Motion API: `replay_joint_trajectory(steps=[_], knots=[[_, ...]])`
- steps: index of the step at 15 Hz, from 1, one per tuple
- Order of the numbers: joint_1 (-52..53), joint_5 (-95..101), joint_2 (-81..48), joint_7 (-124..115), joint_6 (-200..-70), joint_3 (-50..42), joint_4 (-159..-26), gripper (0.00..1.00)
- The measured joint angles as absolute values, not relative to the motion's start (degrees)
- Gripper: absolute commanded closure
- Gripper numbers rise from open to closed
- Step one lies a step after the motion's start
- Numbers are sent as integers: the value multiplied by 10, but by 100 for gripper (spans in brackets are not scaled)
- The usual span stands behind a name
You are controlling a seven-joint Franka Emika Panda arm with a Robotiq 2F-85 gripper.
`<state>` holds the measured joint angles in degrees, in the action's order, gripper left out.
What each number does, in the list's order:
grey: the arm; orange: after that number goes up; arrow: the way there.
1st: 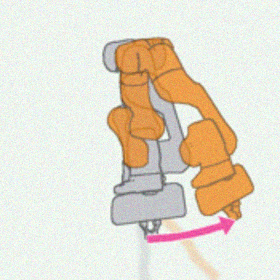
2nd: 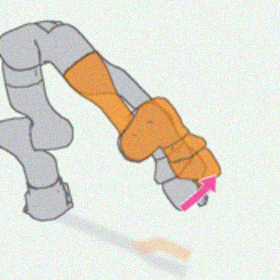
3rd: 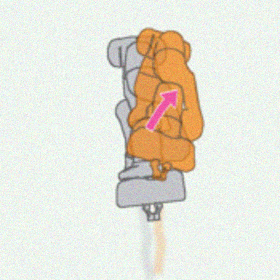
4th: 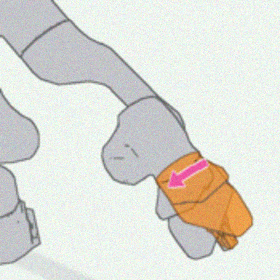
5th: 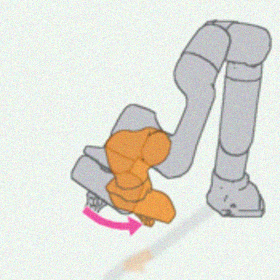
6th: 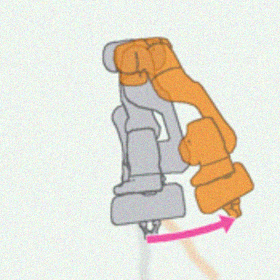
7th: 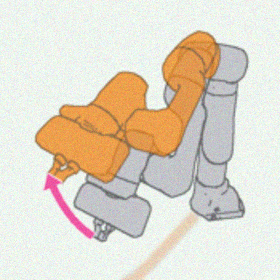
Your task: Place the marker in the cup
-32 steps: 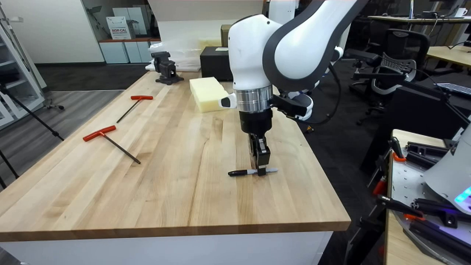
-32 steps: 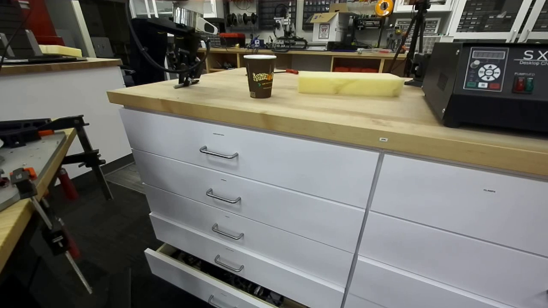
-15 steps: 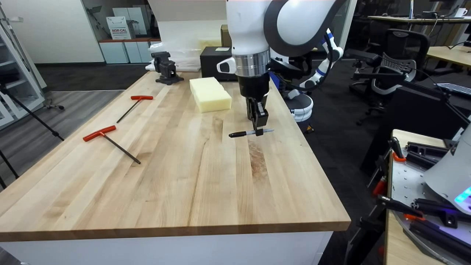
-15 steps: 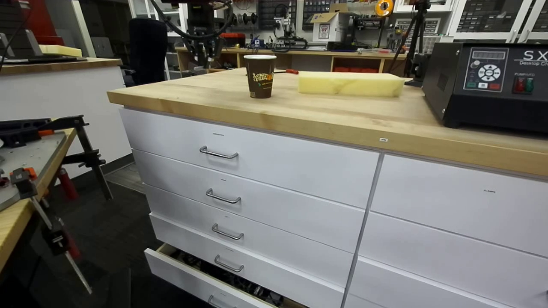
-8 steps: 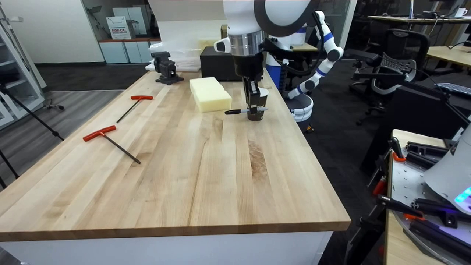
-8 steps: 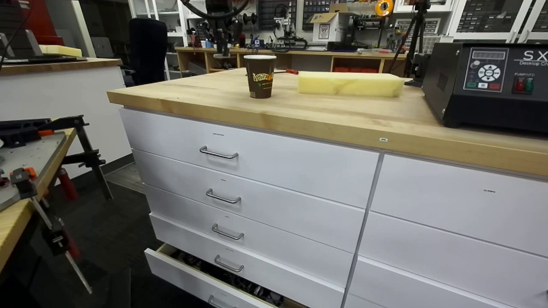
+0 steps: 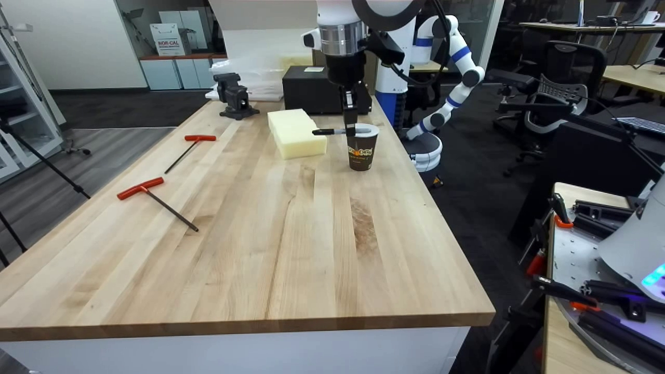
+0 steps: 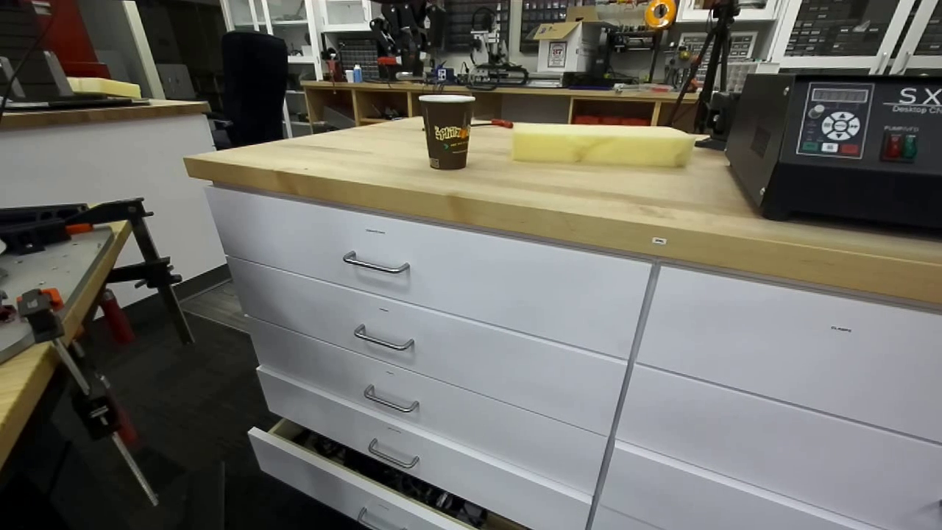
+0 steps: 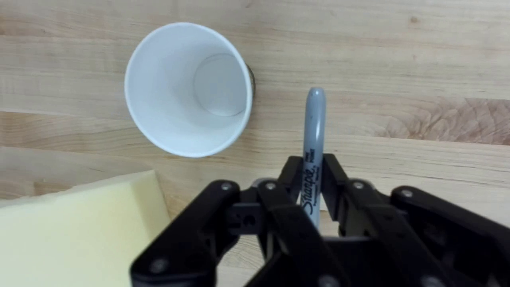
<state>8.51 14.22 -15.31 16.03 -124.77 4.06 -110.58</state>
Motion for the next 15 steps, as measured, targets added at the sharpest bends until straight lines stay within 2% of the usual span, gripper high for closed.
replay_joint_trajectory(steps=[15], knots=[[59, 147, -153, 142, -1248, 20, -1104, 94]])
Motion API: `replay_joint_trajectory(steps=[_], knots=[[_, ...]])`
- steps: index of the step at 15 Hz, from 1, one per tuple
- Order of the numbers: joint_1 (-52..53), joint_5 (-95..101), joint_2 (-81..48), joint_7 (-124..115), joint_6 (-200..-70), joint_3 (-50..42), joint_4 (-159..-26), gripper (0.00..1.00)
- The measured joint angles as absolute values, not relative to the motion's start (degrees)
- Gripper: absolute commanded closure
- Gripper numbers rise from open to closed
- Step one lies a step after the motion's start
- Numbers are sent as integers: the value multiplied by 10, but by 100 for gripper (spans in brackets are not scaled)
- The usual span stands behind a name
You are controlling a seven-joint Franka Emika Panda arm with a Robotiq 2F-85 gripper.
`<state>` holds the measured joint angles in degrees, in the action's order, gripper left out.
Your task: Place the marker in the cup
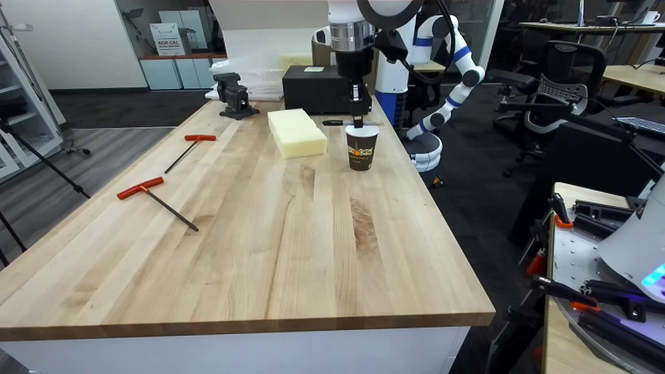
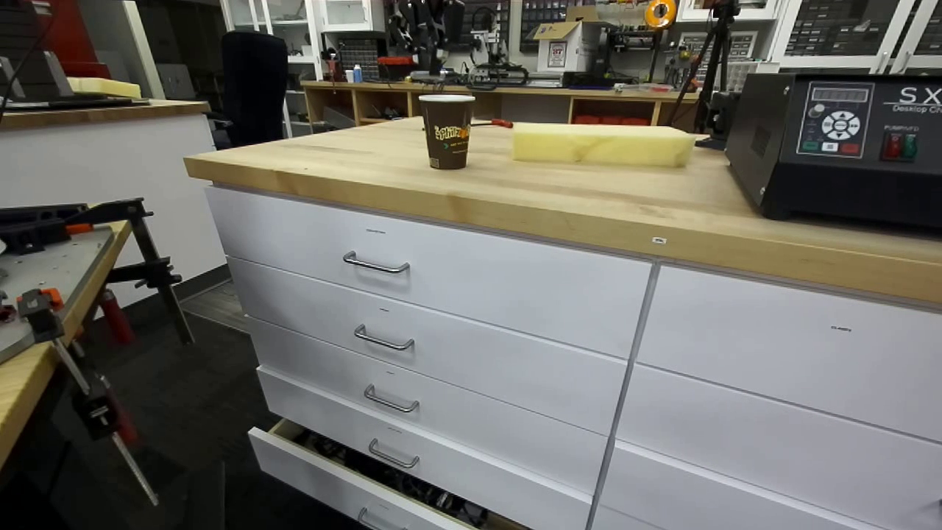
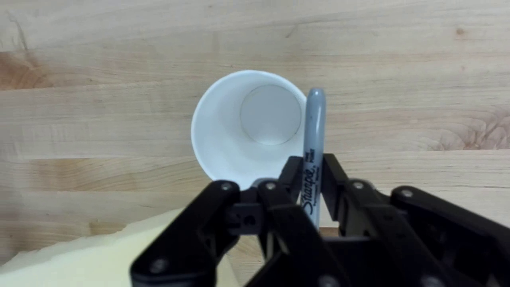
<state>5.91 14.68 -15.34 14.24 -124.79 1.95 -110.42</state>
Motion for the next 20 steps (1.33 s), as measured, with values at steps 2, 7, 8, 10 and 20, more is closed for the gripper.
replay_joint_trajectory(steps=[2, 7, 8, 10, 20], knots=[[55, 151, -153, 142, -1248, 15, -1104, 94], [45, 165, -152, 141, -1242, 0, -1102, 94], [43, 169, -151, 139, -1237, -3, -1102, 94], [42, 177, -149, 134, -1217, -9, -1101, 94], [44, 183, -148, 132, -1130, 5, -1088, 94]])
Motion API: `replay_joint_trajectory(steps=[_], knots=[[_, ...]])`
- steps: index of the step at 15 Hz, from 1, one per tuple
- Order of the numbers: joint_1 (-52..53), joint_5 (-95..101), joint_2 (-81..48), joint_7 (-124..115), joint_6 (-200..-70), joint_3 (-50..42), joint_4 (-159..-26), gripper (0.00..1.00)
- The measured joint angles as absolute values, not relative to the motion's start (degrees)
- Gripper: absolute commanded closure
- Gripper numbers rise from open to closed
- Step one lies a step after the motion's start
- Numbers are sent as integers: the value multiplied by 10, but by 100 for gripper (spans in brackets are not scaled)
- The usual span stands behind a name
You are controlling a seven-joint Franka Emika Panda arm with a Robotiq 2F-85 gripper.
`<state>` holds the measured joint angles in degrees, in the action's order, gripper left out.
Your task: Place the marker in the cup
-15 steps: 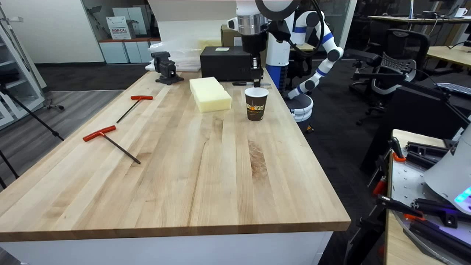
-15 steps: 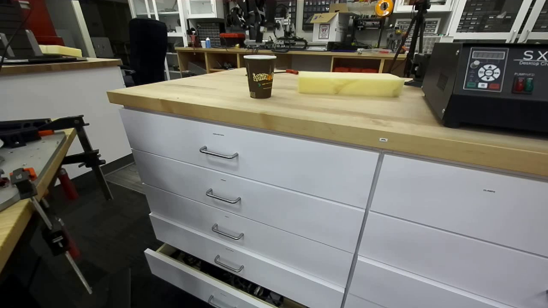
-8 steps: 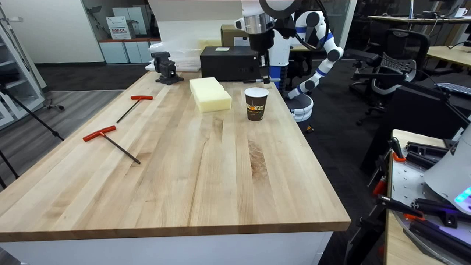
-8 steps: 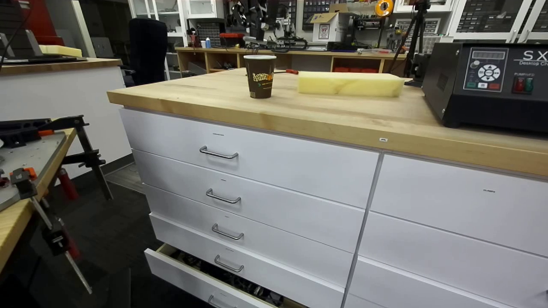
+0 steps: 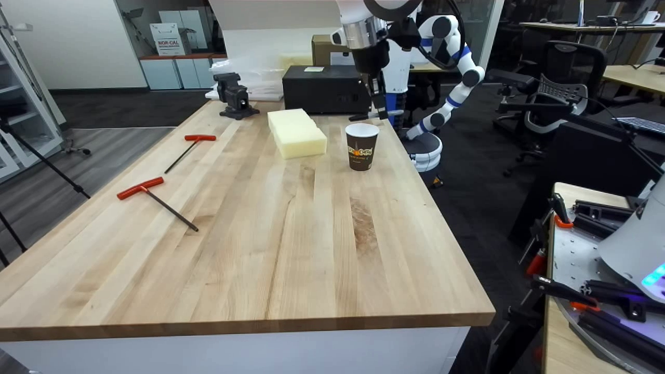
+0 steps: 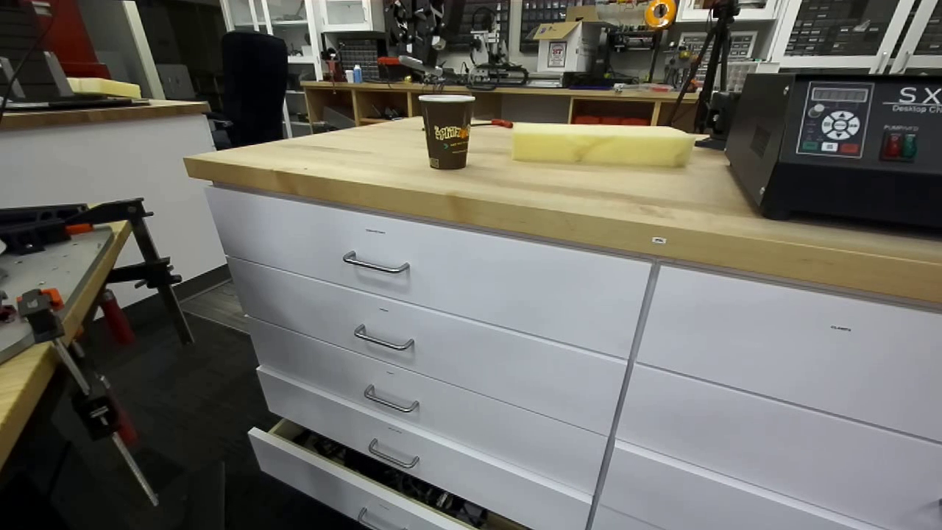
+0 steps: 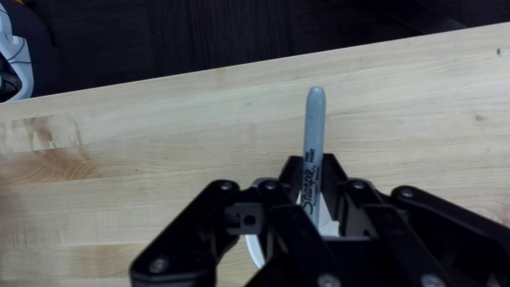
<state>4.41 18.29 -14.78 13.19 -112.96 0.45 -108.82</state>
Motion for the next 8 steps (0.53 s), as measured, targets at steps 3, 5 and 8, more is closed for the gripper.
replay_joint_trajectory(steps=[3, 5, 8], knots=[[44, 187, -148, 132, -1112, 8, -1088, 94], [44, 189, -148, 132, -1106, 9, -1088, 94], [44, 191, -150, 132, -1102, 10, -1088, 94]])
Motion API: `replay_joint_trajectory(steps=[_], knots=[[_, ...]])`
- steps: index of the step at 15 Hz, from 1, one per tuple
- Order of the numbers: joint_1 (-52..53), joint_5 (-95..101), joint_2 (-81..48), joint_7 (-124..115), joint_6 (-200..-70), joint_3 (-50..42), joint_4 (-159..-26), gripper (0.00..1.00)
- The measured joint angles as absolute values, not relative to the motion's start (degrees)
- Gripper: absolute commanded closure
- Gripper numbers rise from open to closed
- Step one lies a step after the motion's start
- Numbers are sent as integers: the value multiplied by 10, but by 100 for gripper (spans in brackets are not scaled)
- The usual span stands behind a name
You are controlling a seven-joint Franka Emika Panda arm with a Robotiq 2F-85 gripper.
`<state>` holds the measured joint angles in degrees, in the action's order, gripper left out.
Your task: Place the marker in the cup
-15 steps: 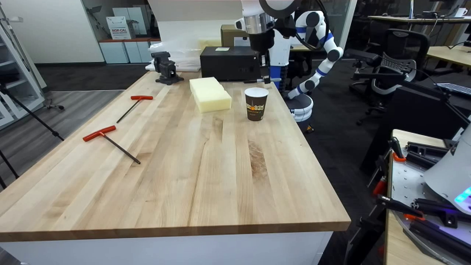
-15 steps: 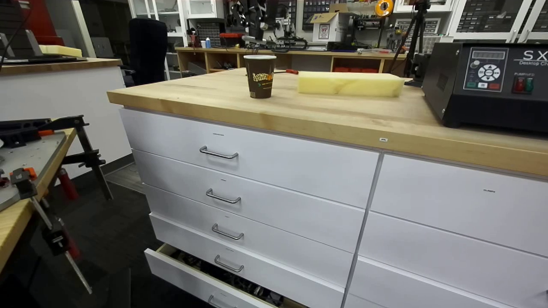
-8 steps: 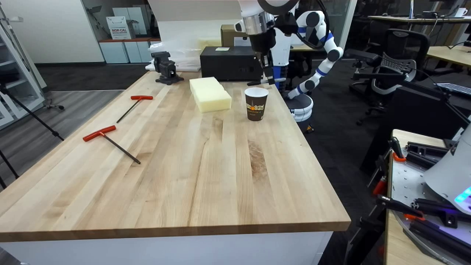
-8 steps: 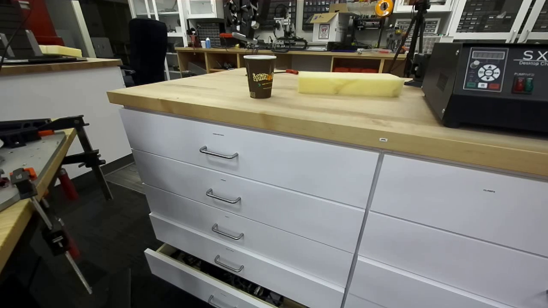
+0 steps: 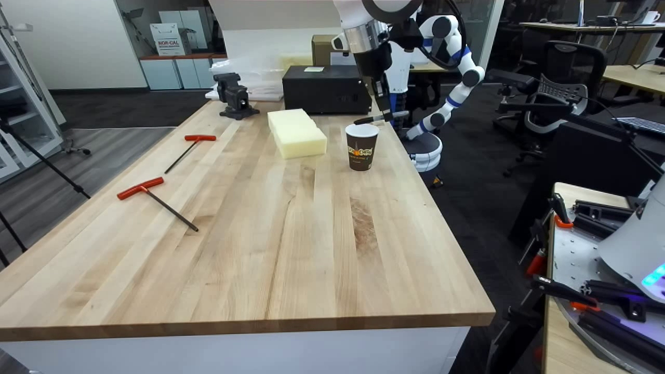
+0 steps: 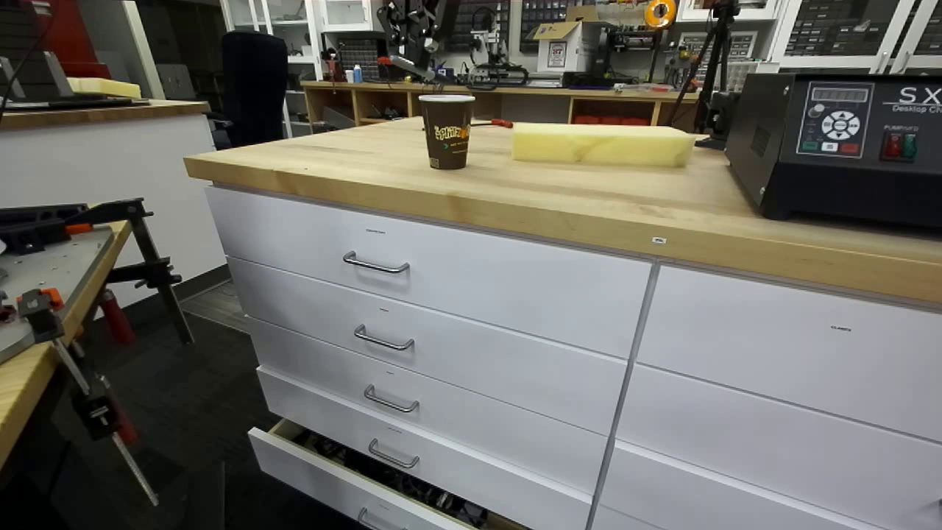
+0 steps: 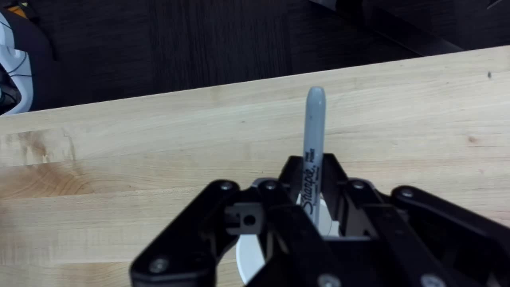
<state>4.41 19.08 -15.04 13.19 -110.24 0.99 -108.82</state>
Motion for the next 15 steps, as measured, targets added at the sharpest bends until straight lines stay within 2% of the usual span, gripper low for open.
replay_joint_trajectory(steps=[12, 13, 14, 15], knots=[[44, 193, -175, 132, -1099, 11, -1082, 94], [44, 193, -178, 132, -1099, 11, -1079, 57], [44, 193, -181, 132, -1101, 11, -1076, 56], [44, 190, -184, 132, -1107, 11, -1073, 51]])
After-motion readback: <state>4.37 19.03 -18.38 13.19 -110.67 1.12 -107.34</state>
